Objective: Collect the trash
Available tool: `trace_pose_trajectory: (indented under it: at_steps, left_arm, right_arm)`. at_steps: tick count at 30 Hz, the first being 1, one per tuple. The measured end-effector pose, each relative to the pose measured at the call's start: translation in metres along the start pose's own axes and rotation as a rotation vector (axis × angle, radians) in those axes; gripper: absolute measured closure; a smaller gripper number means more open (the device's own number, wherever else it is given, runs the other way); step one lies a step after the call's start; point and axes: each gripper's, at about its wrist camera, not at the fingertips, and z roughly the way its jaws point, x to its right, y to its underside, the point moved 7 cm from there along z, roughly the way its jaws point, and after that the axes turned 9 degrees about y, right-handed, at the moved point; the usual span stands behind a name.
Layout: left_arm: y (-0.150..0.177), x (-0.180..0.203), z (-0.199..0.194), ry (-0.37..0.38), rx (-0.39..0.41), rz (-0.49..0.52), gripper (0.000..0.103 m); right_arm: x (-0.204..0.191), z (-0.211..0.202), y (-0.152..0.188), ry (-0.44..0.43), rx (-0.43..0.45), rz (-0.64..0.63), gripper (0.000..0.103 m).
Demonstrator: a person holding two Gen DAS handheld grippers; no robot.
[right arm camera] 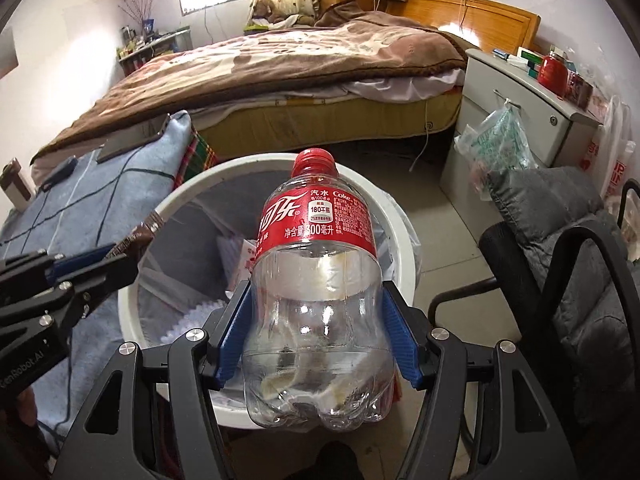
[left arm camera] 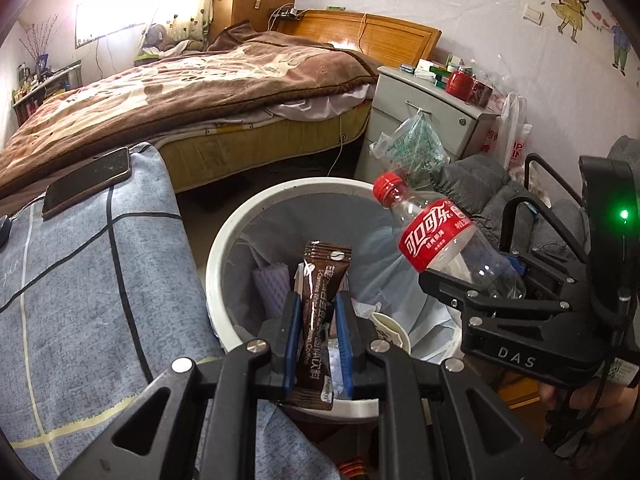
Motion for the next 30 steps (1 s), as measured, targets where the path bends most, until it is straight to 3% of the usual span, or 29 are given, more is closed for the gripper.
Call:
trace_pose_trajectory:
  at_steps: [2,4,10,18,30]
  left_arm:
    - [0.000,0.000,0.002,-0.006,-0.005,0.002,0.079]
    - [0.000,-0.001,0.004,-0.004,-0.008,-0.006,0.062]
    - [-0.001,-0.002,0.006,-0.002,-0.008,-0.014,0.053]
    - [0.001,0.001,-0.001,0.001,0.005,-0.017,0.052]
    - [0.018,0.007,-0.048,-0.070,0.099,-0.020,0.048]
  right_arm:
    - [0.003,0.001,0.000,0.003,-0.002,0.013,0.039]
    - [0.006,0.002,0.000,0.002,-0.003,0.026,0.039]
    - [0.007,-0.002,-0.002,-0.041,0.014,0.050,0.038]
    - [0.010,-0.008,-0.002,-0.041,0.028,0.085,0.038]
    - [0.006,-0.052,0.014,0.029,0.148,0.107,0.038]
